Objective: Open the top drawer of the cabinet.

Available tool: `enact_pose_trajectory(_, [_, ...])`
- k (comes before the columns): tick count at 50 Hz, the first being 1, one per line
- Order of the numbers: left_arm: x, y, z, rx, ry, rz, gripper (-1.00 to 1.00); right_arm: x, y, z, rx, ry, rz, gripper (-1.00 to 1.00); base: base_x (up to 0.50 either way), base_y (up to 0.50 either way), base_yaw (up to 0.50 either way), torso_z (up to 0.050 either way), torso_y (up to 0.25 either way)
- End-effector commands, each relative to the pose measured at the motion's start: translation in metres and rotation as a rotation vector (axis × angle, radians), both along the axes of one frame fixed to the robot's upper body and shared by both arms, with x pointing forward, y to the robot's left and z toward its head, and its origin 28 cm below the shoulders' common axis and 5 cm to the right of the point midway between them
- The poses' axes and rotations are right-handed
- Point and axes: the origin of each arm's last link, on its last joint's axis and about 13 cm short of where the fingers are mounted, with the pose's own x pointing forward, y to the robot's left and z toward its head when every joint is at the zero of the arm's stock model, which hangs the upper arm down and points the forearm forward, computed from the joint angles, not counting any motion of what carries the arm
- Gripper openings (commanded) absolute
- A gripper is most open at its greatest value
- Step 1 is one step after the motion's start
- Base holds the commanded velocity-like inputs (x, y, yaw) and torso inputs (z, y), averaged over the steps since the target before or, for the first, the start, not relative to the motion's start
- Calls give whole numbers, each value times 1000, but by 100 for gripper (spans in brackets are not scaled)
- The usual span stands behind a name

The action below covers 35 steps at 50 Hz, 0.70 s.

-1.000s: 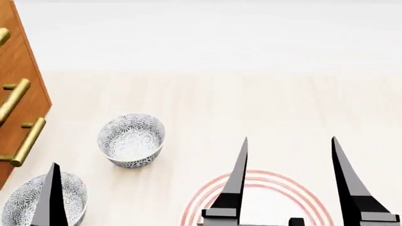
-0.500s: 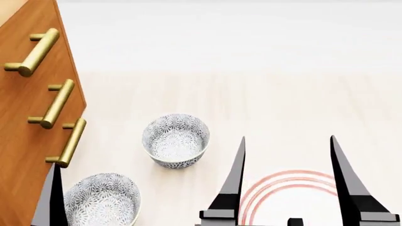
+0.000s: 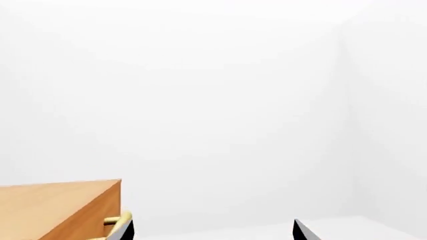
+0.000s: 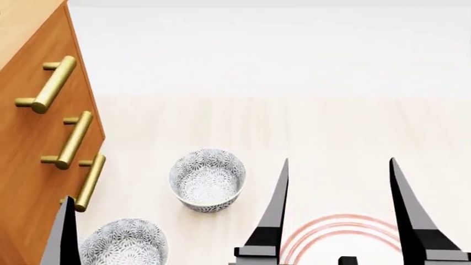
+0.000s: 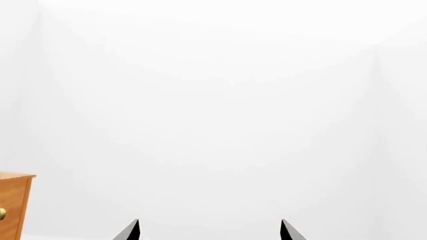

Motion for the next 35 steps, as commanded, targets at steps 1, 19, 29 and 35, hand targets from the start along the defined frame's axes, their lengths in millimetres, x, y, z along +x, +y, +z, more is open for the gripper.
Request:
enact_pose_trajectory(1, [0, 0, -1, 6, -1, -2, 100, 0, 0, 1, -1, -2, -1, 100, 0, 0, 0, 50, 0])
enact_pose_trajectory(19, [8, 4, 8, 47, 56, 69, 100, 1, 0, -1, 2, 0, 9, 100, 0, 0, 0, 40, 0])
enact_pose_trajectory(29, [34, 1, 31, 290, -21, 171, 100, -1, -1, 2, 2, -3, 5, 100, 0, 0, 0, 0, 0])
enact_pose_trajectory(35, [41, -3, 37, 373, -43, 169, 100, -2, -1, 3, 4, -7, 4, 100, 0, 0, 0, 0, 0])
